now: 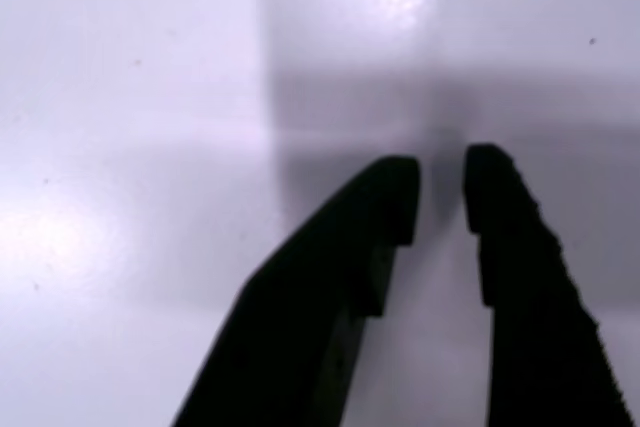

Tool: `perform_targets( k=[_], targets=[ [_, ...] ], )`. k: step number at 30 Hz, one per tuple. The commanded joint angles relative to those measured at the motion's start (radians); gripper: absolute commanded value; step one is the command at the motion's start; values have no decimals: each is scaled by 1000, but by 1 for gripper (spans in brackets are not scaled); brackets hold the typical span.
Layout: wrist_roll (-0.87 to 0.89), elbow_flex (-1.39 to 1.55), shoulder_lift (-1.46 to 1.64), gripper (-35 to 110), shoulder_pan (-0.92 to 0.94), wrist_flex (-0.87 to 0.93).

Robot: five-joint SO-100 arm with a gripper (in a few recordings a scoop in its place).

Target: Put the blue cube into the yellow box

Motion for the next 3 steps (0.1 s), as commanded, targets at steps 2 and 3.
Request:
perform_targets(
  k=[2, 3],
  targets=[
    [0, 26, 20, 3, 14, 15],
    [0, 26, 20, 3, 14, 15]
  ],
)
